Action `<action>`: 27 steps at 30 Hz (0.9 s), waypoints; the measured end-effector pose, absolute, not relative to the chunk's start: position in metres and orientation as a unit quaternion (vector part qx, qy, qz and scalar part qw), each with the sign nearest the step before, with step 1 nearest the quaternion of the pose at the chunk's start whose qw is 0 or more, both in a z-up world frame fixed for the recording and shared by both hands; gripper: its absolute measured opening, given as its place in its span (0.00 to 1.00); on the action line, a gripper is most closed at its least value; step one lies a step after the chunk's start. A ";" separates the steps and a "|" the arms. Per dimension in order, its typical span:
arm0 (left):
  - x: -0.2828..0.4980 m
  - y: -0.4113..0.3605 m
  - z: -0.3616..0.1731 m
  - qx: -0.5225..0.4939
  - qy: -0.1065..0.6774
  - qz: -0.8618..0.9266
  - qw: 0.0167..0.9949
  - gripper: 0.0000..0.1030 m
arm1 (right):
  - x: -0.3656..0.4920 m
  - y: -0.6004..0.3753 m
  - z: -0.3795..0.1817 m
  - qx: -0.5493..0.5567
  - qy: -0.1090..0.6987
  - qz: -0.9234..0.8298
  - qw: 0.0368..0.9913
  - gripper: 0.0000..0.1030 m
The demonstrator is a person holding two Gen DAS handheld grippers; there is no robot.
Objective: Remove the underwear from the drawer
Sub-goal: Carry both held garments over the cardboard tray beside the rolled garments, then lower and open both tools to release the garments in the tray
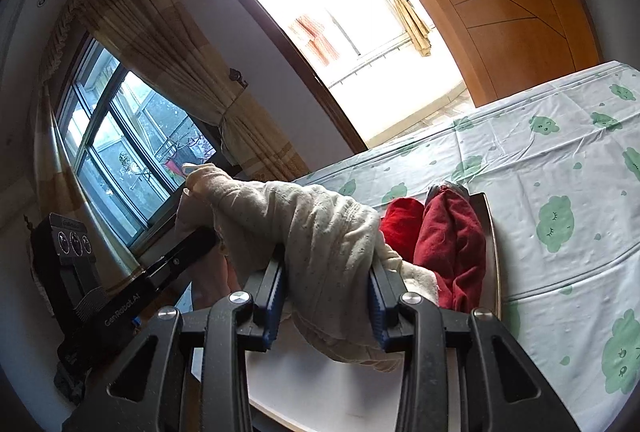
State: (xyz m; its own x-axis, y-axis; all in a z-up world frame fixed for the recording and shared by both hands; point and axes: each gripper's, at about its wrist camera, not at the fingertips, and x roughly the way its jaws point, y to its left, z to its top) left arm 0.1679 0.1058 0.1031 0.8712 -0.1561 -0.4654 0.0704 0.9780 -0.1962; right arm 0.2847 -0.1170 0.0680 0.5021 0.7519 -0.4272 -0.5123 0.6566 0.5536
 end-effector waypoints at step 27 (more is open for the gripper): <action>0.245 0.127 0.058 -0.161 0.313 -0.013 0.936 0.24 | 0.334 -0.103 0.040 0.185 0.357 0.286 0.870 0.51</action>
State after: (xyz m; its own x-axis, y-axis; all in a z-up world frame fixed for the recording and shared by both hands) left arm 0.2450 0.1273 0.0577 0.8033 -0.1255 -0.5823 -0.0769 0.9475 -0.3103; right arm 0.3341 -0.1029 0.0400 0.5814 0.6302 -0.5147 -0.3655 0.7674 0.5268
